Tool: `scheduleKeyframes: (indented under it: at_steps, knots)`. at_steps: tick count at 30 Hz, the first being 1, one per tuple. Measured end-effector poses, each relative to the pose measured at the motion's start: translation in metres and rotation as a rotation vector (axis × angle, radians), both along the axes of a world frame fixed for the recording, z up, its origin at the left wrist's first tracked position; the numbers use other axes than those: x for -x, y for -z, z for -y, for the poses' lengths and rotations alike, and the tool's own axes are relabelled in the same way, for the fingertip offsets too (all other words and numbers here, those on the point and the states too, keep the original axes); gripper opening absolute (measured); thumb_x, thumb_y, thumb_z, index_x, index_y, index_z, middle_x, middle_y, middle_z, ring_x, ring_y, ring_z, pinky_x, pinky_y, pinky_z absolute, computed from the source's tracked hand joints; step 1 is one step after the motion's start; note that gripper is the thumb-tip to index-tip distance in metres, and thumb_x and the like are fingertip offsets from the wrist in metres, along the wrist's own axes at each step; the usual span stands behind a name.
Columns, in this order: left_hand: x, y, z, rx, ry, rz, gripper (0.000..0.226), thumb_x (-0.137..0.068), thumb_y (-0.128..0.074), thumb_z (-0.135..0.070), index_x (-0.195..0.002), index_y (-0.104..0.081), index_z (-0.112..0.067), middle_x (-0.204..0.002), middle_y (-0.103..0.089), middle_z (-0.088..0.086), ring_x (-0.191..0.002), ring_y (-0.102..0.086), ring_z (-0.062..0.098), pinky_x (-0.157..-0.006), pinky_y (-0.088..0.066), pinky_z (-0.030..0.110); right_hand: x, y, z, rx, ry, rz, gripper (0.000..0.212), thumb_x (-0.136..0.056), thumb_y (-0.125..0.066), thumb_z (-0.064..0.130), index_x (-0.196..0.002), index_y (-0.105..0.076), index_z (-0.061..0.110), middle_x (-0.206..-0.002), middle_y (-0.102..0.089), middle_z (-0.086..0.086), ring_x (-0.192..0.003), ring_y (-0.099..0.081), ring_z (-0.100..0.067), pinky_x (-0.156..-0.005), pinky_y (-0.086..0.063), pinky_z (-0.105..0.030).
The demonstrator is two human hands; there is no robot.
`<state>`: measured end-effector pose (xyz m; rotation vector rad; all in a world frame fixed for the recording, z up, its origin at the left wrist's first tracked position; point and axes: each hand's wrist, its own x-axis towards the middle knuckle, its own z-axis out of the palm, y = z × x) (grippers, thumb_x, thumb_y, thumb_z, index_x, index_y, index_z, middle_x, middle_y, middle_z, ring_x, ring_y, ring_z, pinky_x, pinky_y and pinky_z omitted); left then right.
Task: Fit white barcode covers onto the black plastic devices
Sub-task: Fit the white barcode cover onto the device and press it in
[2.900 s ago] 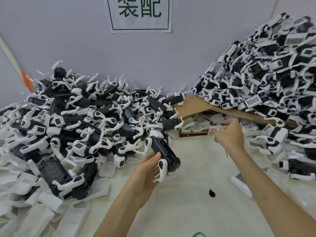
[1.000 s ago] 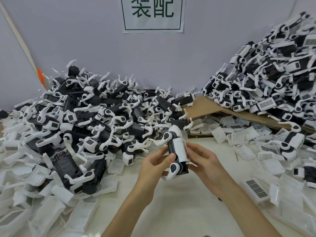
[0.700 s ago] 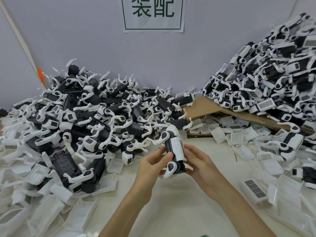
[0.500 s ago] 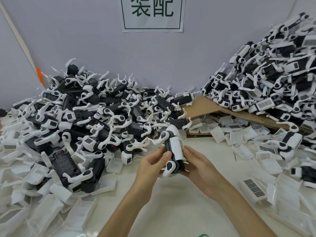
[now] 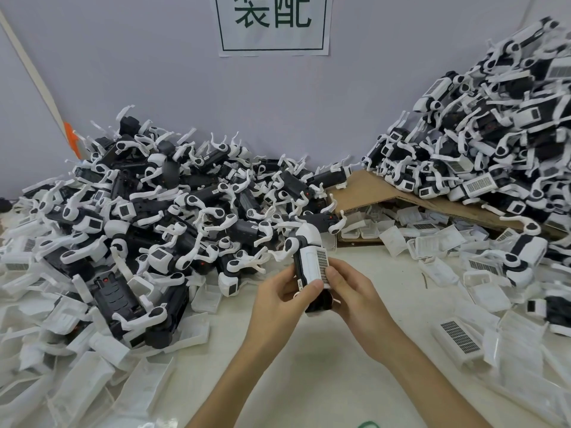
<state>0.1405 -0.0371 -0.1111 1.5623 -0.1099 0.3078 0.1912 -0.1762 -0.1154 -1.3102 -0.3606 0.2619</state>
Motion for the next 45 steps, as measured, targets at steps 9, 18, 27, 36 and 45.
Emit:
scheduleKeyframes:
  at_steps: [9, 18, 27, 36, 45]
  knots:
    - [0.001, 0.002, -0.002, -0.258, 0.016, 0.077, 0.040, -0.084, -0.063, -0.027, -0.124, -0.065, -0.026, -0.104, -0.075, -0.012, -0.097, -0.071, 0.007, -0.077, -0.056, 0.020, 0.001, -0.003, 0.003, -0.056, -0.145, -0.065, 0.052, -0.091, -0.052, 0.042, -0.129, -0.063, 0.008, -0.118, -0.069, -0.021, -0.106, -0.068, -0.032, -0.091, -0.053, -0.043]
    - [0.003, 0.005, 0.003, -0.327, 0.001, 0.119, 0.037, -0.087, -0.067, -0.040, -0.122, -0.055, -0.035, -0.093, -0.069, -0.012, -0.082, -0.070, 0.011, -0.072, -0.061, 0.035, 0.004, -0.007, 0.006, 0.021, -0.184, -0.012, 0.059, -0.085, -0.057, 0.048, -0.122, -0.066, 0.003, -0.102, -0.074, -0.012, -0.089, -0.069, -0.019, -0.070, -0.052, -0.023]
    - [0.003, 0.005, 0.004, -0.350, -0.015, 0.131, 0.034, -0.090, -0.068, -0.030, -0.122, -0.058, -0.027, -0.089, -0.069, -0.015, -0.077, -0.072, 0.010, -0.073, -0.062, 0.042, 0.006, -0.005, 0.002, 0.013, -0.124, 0.041, 0.051, -0.088, -0.054, 0.044, -0.117, -0.066, 0.003, -0.097, -0.075, -0.011, -0.083, -0.070, -0.018, -0.067, -0.053, -0.023]
    - [0.001, 0.005, 0.003, -0.295, 0.006, 0.089, 0.032, -0.086, -0.067, -0.024, -0.115, -0.055, -0.033, -0.088, -0.069, -0.007, -0.079, -0.070, 0.018, -0.074, -0.060, 0.049, 0.006, -0.002, 0.000, 0.121, 0.003, 0.220, 0.031, -0.092, -0.062, 0.037, -0.108, -0.070, 0.012, -0.095, -0.076, -0.007, -0.083, -0.069, -0.016, -0.072, -0.053, -0.029]
    - [-0.007, 0.008, -0.024, -0.983, -0.320, 0.303, 0.039, -0.078, -0.070, 0.000, -0.109, -0.063, -0.022, -0.089, -0.067, -0.012, -0.080, -0.061, 0.018, -0.074, -0.045, 0.032, -0.002, 0.004, 0.008, 0.620, 0.335, 0.971, 0.077, -0.075, -0.086, 0.026, -0.140, -0.046, 0.028, -0.143, -0.046, 0.015, -0.128, -0.046, -0.001, -0.103, -0.042, -0.017]
